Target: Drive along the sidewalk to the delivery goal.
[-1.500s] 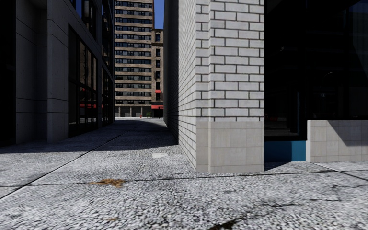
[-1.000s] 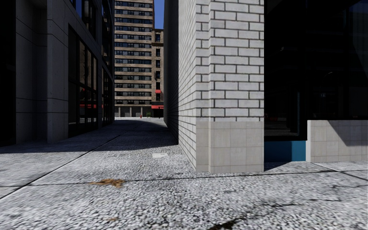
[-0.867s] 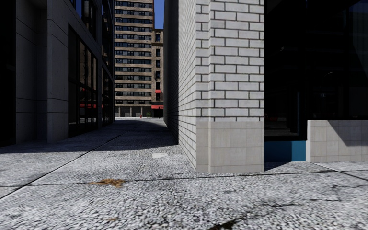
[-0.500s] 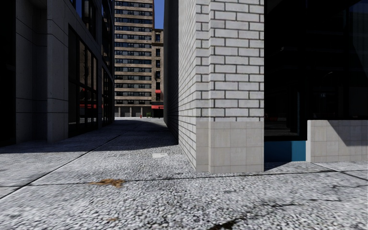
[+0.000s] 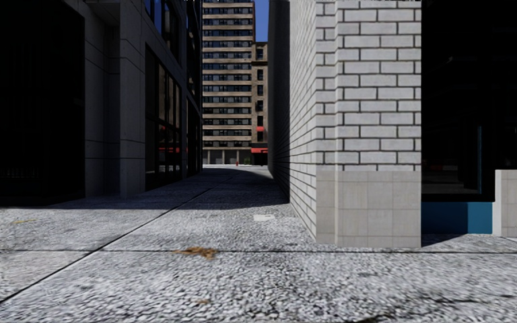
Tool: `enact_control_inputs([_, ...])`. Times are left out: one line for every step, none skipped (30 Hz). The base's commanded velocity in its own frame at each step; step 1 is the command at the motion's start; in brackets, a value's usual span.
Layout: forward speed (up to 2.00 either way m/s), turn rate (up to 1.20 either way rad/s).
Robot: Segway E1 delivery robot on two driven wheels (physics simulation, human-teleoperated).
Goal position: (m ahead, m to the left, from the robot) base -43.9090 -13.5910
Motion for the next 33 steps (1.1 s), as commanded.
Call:
enact_control_inputs([0.00,0.61])
enact_control_inputs([0.00,0.61])
enact_control_inputs([0.00,0.61])
enact_control_inputs([0.00,0.61])
enact_control_inputs([0.01,0.61])
enact_control_inputs([0.02,0.61])
enact_control_inputs([0.02,0.61])
enact_control_inputs([0.02,0.61])
enact_control_inputs([0.02,0.61])
enact_control_inputs([0.02,0.61])
enact_control_inputs([0.03,0.63])
enact_control_inputs([0.09,0.65])
enact_control_inputs([0.09,0.65])
enact_control_inputs([0.20,0.66])
enact_control_inputs([0.31,0.66])
enact_control_inputs([0.38,0.67])
enact_control_inputs([0.38,0.67])
enact_control_inputs([0.45,0.67])
enact_control_inputs([0.49,0.67])
enact_control_inputs([0.62,0.67])
enact_control_inputs([0.62,0.67])
enact_control_inputs([0.68,0.67])
enact_control_inputs([0.72,0.67])
enact_control_inputs([0.73,0.67])
enact_control_inputs([0.73,0.67])
enact_control_inputs([0.83,0.66])
enact_control_inputs([1.06,0.63])
enact_control_inputs([1.27,0.61])
enact_control_inputs([1.27,0.61])
enact_control_inputs([1.38,0.61])
enact_control_inputs([1.42,0.61])
enact_control_inputs([1.42,0.61])
enact_control_inputs([1.42,0.61])
